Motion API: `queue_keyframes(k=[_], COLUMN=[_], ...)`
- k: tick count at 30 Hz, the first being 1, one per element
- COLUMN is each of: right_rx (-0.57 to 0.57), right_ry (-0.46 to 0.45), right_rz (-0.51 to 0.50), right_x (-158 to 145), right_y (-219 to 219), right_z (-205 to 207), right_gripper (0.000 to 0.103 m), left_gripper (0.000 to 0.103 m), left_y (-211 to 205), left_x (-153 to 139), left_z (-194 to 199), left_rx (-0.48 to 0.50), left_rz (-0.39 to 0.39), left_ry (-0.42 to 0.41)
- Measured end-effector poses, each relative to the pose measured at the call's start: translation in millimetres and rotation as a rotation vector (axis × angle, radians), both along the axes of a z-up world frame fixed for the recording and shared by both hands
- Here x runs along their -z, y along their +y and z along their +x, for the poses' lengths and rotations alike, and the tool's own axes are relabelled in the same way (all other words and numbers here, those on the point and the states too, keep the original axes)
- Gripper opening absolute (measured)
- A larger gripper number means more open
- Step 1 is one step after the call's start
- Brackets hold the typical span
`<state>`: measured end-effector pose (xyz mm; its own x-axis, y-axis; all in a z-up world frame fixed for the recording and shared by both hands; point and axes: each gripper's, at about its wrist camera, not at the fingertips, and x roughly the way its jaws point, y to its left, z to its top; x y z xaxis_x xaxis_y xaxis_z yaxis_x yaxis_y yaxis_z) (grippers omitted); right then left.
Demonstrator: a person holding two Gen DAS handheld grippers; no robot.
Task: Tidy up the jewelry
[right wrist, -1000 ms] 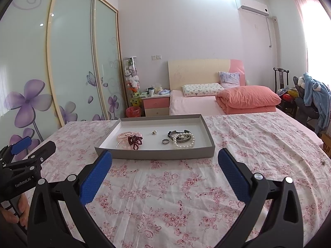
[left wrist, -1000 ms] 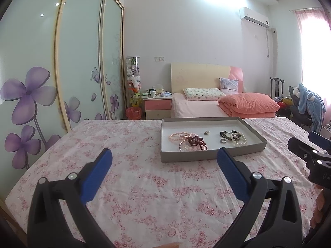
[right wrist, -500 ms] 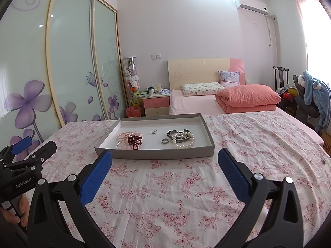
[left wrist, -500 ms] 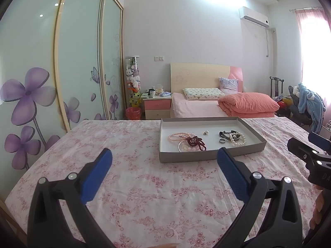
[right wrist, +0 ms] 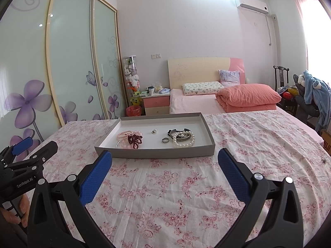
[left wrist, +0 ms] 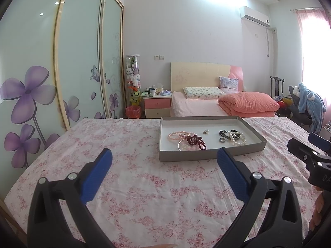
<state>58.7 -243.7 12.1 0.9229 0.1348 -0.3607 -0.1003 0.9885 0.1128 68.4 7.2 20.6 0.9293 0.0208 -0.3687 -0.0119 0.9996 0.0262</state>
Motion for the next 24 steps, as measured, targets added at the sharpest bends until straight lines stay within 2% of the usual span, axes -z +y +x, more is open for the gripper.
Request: queue_keyframes(k=[24], right_rx=[0.001], right_ry=[0.006], right_rz=[0.002], right_x=[5.0], right_y=[3.7], right_z=[-3.3], right_gripper=[0.101], left_gripper=[0.099], left_y=[-4.5], left_x=[7.1], left_z=[0.3], left_rx=[0.003], left_rz=[-0.005], left_ry=[0.008])
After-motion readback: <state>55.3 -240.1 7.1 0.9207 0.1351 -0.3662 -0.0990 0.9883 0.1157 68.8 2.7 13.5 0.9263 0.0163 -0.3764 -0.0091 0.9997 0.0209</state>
